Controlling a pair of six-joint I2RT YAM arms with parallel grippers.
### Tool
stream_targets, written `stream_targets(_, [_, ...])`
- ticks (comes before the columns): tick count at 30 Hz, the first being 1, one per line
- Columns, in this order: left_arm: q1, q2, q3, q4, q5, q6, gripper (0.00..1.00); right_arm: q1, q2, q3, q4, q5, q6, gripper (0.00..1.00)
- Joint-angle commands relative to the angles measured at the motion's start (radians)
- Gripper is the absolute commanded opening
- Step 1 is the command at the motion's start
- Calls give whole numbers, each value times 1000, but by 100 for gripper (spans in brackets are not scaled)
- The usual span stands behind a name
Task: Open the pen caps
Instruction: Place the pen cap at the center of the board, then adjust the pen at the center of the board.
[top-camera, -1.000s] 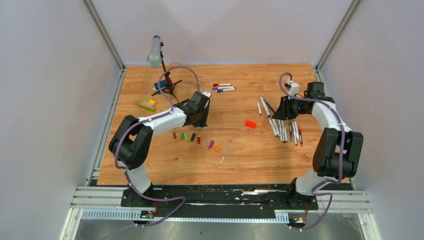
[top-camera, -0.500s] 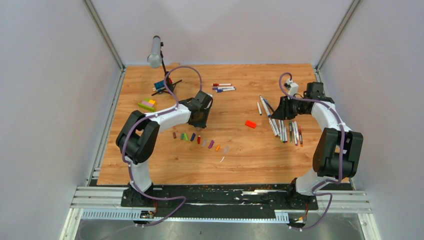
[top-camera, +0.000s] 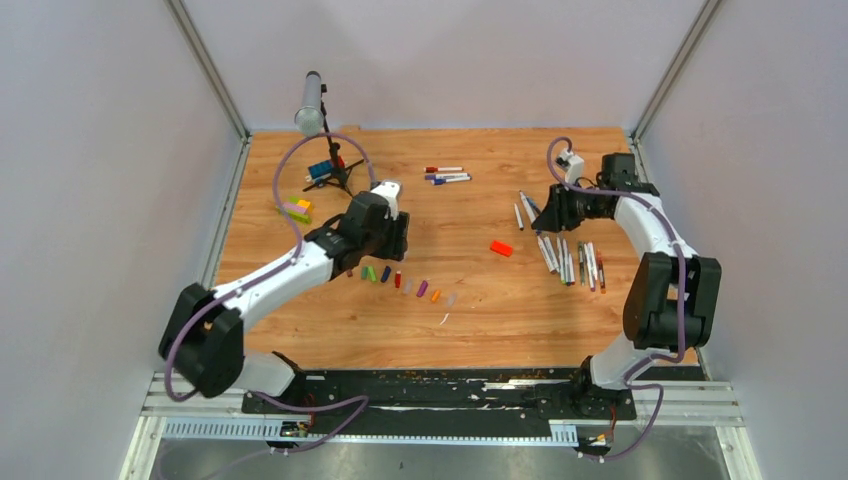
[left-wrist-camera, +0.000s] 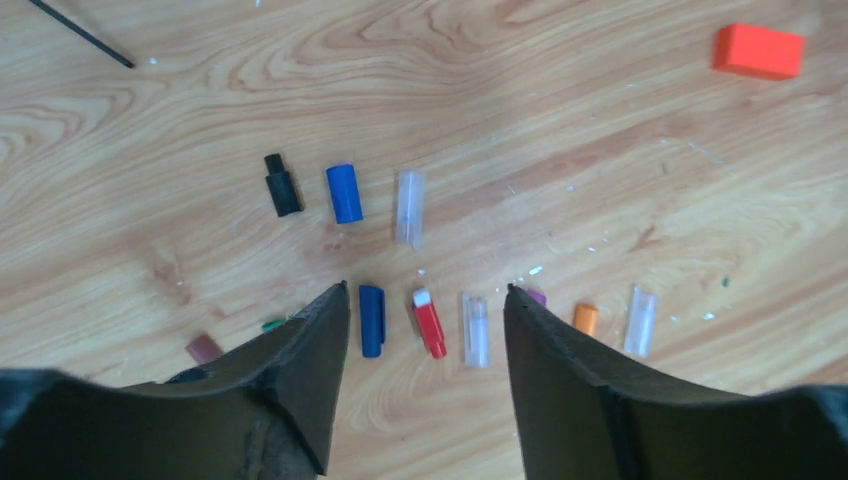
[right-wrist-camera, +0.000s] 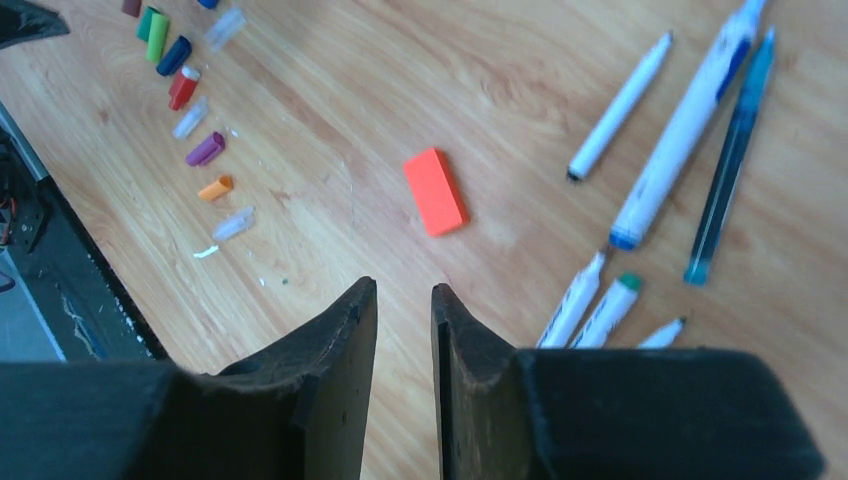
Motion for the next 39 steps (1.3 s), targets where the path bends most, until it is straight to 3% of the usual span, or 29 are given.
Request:
stream_targets(1, [2,-173,-125,127,-16,-32,70,80,64,150,6,35,-9,27])
stream_targets(4, [24,-269,-222,154,-9,-90,83,139,136,263,2,100,48,27])
stream_targets(7, [68,-360,-306,186,49,-152,86,210,220,380,11,146,133,27])
stream_targets(10, [104,-455,-365,186,71,-195,87,259,308,480,52,162,279,28])
stream_targets(13, [115,-545,-405,168,60,-204,88,284,377,514,219,152,501,28])
stream_targets(18, [117,-672,-451,120,16,-200,89,358,499,633,354,343,700,28])
stream_targets(25, [117,-774,-489,119,-53,-217,92,383,772,927,407,393,954,9])
stream_targets(28, [117,-782,-490,118,-62,-218,92,397,856,1022,425,416,1000,0])
stream_targets(39, [117,-781,-501,116,-100,-231,92,421,1025,1194,485,597,1091,0])
